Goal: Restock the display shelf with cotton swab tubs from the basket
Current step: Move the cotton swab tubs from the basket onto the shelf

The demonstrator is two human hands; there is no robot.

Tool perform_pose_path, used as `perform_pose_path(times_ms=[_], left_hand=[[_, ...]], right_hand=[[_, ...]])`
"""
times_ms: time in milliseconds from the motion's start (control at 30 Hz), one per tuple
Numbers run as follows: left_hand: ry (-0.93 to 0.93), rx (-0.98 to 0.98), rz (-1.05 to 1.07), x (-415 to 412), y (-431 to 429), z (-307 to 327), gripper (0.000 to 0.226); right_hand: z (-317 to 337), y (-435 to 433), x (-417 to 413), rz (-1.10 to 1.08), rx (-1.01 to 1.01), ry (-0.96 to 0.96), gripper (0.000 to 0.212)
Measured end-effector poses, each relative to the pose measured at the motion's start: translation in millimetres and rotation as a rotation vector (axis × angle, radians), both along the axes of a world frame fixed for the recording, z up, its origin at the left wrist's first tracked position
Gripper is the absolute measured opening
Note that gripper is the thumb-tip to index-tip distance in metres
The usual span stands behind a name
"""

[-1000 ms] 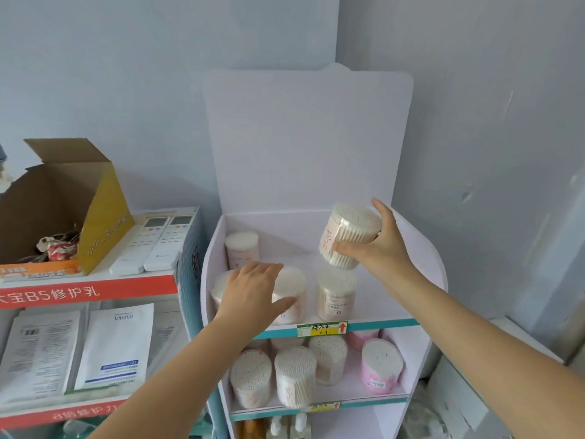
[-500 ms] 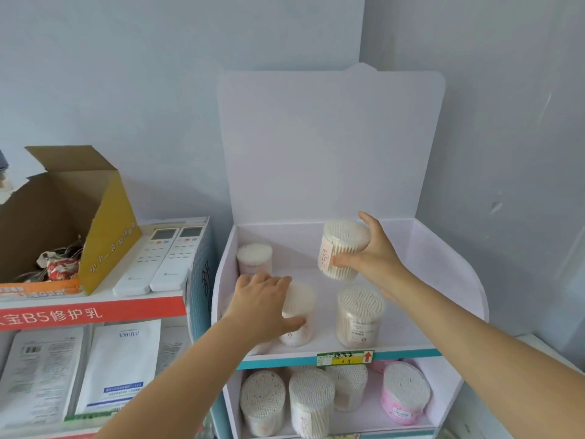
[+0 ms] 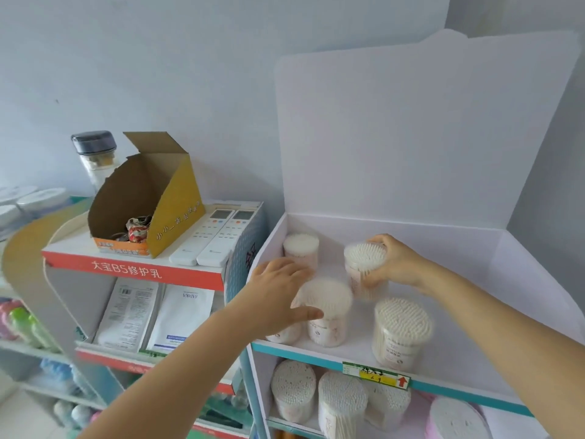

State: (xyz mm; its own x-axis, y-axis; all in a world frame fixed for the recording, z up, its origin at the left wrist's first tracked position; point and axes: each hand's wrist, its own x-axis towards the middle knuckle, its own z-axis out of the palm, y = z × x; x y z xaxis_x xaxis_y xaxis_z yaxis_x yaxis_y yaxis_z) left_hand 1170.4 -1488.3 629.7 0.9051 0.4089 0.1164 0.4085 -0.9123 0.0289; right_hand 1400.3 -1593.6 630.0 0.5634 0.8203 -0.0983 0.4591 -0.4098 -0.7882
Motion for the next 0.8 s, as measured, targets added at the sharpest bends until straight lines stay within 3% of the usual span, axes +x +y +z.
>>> perform_pose_path(times_ms=[133, 233, 433, 567, 800], left_hand=[[-0.06, -0.005, 0.041, -10.7, -4.7, 0.4, 0.068], [-0.131, -0.002, 0.054, -20.2, -7.6, 0.8, 0.062], [-0.33, -0.026, 0.1, -54.2, -8.7, -8.2, 0.049], [-0.346, -0.038, 0.163, -99.3, -3.3, -18.4, 0.056], [-0.264, -0.144, 0.381, -223.7, 29.1, -55.9, 0.074]], right_hand=[[-2.7, 3.3, -3.4, 0.059, -0.154, -0.058, 0.089], [14.5, 3.0, -9.4, 0.104, -0.158, -0.079, 0.098], [56.8, 9.4, -67.4, 0.254, 0.178, -0.187, 0.077], [58.1, 19.8, -139.3, 0.418, 0.287, -0.144, 0.063], [11.5, 51.0, -245.4, 0.62, 0.108, -0.059, 0.051]])
